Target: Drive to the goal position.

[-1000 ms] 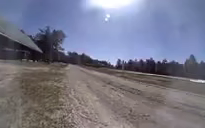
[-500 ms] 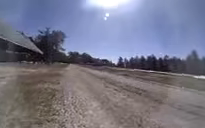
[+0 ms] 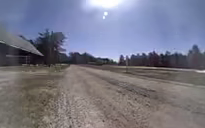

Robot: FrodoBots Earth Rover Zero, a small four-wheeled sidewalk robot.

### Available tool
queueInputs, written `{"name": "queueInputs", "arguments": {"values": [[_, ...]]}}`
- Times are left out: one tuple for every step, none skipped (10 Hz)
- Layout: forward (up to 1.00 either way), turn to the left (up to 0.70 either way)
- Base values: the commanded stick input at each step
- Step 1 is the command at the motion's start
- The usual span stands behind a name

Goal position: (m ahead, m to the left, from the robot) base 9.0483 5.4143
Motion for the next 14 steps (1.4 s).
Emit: {"name": "queueInputs", "arguments": {"values": [[0.7,0.0],[0.7,0.0],[0.7,0.0],[0.7,0.0],[0.7,0.0],[0.7,0.0],[0.7,0.0],[0.7,0.0],[0.7,0.0],[0.7,0.09],[0.7,0.35],[0.7,0.33],[0.7,0.15],[0.7,0.0]]}}
